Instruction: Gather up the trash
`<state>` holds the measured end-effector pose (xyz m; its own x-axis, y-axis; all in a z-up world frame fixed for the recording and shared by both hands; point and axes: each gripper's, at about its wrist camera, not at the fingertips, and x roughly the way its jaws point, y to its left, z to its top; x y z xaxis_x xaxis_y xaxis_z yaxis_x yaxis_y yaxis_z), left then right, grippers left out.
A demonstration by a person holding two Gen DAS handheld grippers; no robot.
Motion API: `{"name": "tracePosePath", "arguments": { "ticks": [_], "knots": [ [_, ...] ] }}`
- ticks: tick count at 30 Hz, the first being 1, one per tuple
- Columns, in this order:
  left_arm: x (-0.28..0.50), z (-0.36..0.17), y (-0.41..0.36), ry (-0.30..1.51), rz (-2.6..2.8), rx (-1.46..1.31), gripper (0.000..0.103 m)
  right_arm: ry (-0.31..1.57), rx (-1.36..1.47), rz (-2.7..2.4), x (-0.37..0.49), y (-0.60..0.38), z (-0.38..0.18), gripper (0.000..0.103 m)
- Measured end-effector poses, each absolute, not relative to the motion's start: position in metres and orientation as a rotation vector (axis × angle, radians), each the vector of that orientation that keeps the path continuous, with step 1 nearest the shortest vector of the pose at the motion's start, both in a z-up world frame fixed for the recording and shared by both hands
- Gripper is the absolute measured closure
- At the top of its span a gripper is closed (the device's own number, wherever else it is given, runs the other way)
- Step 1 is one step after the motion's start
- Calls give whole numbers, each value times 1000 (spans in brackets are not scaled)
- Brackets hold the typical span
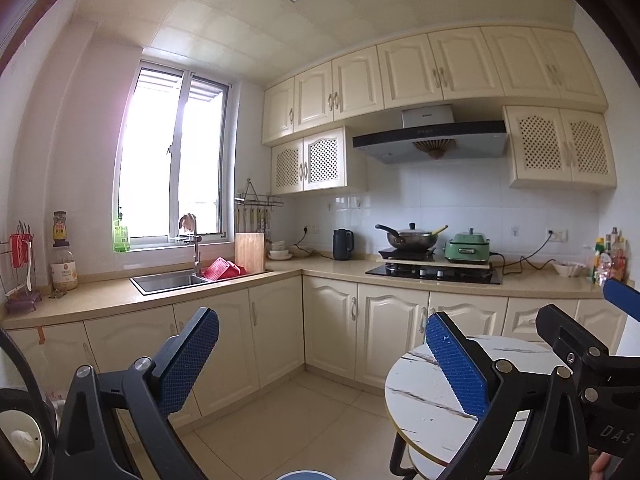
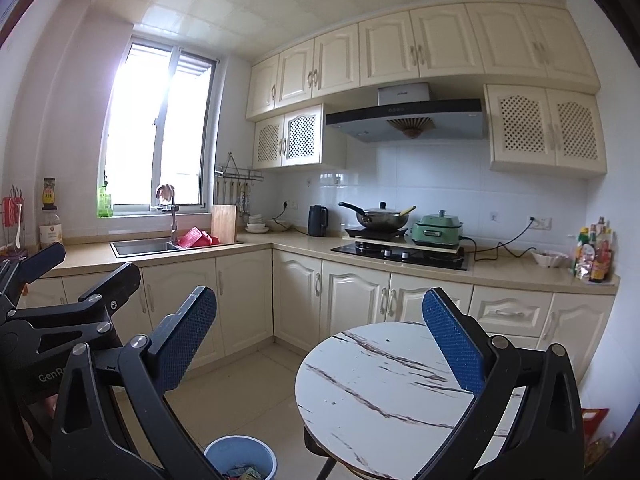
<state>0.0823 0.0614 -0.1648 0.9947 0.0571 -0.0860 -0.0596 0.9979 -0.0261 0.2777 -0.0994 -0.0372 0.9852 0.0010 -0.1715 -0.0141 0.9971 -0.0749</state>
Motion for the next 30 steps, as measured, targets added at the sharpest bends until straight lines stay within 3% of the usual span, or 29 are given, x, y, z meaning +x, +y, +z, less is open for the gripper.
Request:
{"name": "tracePosePath", "arguments": {
  "ticks": [30],
  "knots": [
    [100,-116,77,91,41,-19,1,180,-68,-5,275,-100,-40,0]
  ]
}}
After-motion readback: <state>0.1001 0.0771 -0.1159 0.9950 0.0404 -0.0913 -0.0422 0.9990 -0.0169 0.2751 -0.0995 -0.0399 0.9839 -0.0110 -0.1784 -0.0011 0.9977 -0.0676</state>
